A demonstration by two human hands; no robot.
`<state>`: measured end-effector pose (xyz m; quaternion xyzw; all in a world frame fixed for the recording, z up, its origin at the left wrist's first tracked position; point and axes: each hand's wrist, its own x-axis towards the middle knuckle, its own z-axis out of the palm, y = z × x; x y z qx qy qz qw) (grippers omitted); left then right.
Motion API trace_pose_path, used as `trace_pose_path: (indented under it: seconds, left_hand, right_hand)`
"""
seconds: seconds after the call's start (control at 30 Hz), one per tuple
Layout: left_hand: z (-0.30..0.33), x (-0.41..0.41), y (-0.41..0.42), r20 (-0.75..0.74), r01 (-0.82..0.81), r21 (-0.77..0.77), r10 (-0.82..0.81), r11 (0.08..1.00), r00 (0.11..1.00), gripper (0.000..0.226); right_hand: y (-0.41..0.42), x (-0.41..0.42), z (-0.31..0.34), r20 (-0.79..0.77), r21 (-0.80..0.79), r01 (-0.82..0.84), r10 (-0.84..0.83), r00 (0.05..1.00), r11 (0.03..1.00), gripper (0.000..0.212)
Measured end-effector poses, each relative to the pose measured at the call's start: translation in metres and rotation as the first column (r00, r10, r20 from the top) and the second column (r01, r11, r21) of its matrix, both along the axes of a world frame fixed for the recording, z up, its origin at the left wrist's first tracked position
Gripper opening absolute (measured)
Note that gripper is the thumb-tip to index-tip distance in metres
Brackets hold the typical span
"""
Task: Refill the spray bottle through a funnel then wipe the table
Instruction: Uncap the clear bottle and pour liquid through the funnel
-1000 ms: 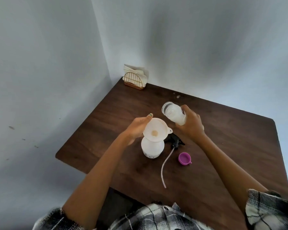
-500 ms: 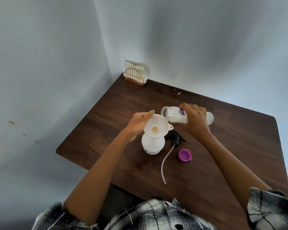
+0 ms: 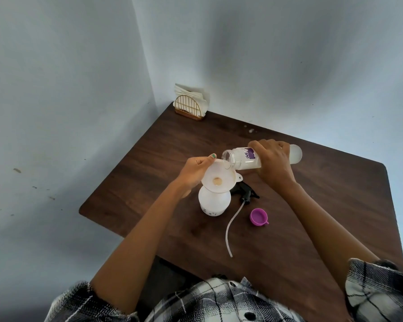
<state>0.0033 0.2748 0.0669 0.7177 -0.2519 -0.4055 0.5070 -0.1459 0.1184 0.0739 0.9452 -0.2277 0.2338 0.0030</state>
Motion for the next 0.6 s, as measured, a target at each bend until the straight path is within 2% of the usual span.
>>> trace_pose_path:
  seconds: [0.43, 0.6]
  left_hand:
    - [0.0020, -0.0015, -0.0008, 0.001, -0.014, 0.006, 0.014, 1.000, 1.000, 0.054]
    - [0.0037, -0.0022, -0.0003, -0.011, -0.018, 0.001, 0.018, 1.000, 1.000, 0.051]
  right_hand:
    - [-0.0004, -0.0011, 0.0093, 0.049, -0.051, -0.029, 0.031, 0.998, 0.998, 0.034]
    - [-0.0019, 0.0006, 0.0091, 0.049, -0.080, -0.016, 0.020, 0.999, 0.997, 0.040]
